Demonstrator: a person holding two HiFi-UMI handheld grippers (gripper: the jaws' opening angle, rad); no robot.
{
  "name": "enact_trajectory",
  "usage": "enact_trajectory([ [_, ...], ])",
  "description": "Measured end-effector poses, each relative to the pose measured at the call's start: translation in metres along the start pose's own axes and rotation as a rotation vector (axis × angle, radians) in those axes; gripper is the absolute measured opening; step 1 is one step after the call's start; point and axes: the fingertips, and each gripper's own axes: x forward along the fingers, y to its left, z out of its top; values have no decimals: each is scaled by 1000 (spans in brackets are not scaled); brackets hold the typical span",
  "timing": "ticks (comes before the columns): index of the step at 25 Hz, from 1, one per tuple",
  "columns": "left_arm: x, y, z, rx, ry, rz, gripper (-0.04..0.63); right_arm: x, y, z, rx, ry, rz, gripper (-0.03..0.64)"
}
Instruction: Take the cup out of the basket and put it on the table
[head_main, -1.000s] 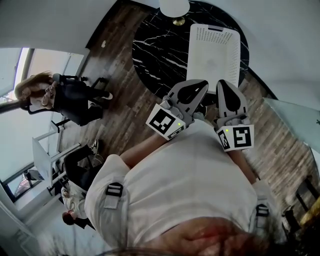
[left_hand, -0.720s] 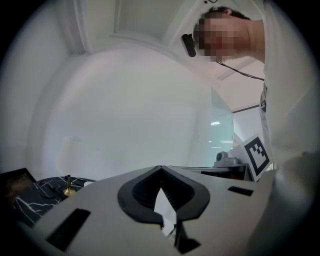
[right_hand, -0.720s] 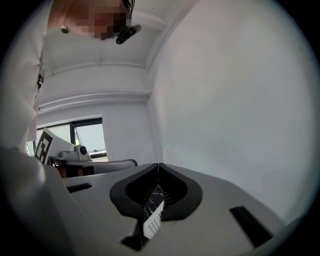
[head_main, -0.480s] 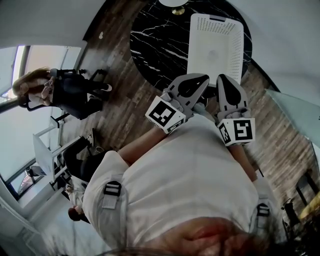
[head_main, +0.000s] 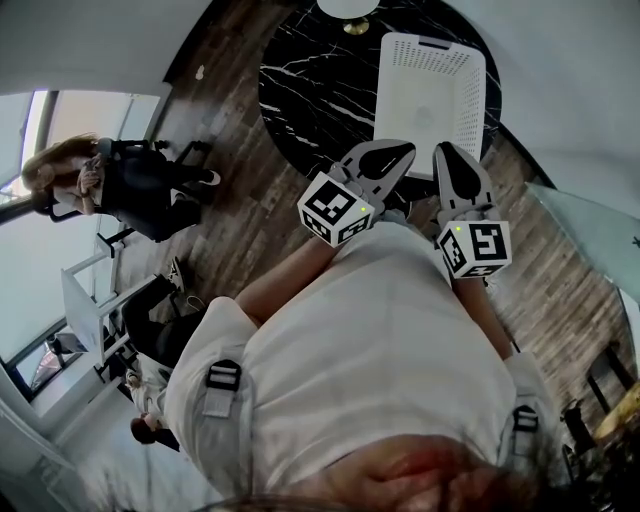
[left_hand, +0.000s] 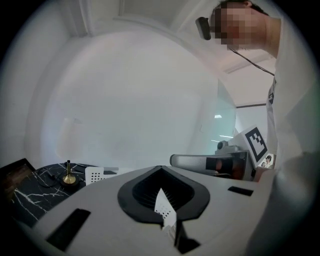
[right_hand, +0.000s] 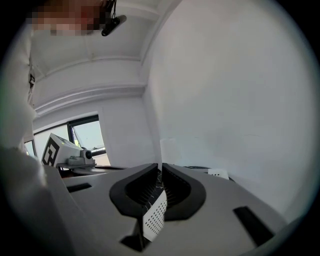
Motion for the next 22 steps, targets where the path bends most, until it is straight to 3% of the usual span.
enact_trajectory([
  [22, 58, 61, -63, -46, 218, 4, 6, 70, -67, -82, -47, 259, 5, 63],
])
